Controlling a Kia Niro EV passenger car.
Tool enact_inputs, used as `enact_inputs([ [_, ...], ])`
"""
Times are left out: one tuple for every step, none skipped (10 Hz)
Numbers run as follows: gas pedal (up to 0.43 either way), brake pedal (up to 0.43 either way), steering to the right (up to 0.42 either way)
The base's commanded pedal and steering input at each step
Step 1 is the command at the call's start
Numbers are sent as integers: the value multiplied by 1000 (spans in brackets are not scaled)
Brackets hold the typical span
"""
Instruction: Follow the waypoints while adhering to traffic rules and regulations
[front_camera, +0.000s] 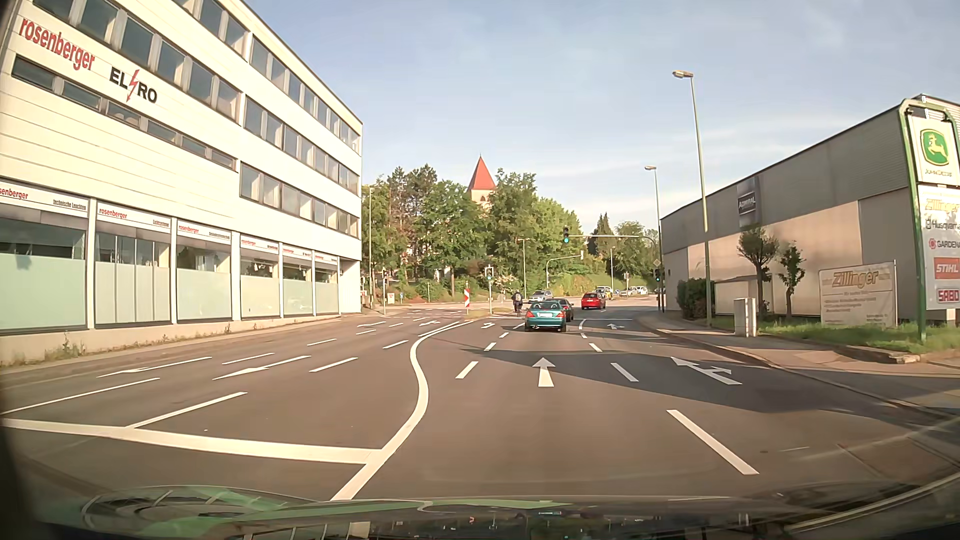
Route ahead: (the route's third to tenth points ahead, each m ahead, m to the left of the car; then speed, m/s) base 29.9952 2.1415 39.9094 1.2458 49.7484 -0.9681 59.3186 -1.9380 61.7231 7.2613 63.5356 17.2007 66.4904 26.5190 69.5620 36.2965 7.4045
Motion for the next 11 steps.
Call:
enact_inputs([
  [47, 0, -35],
  [39, 0, -36],
  [39, 0, -36],
  [39, 0, -36],
  [39, 0, -36],
  [28, 0, -36],
  [28, 0, -36],
  [28, 0, -36],
  [28, 0, -35],
  [28, 0, -34],
  [28, 0, -32],
])
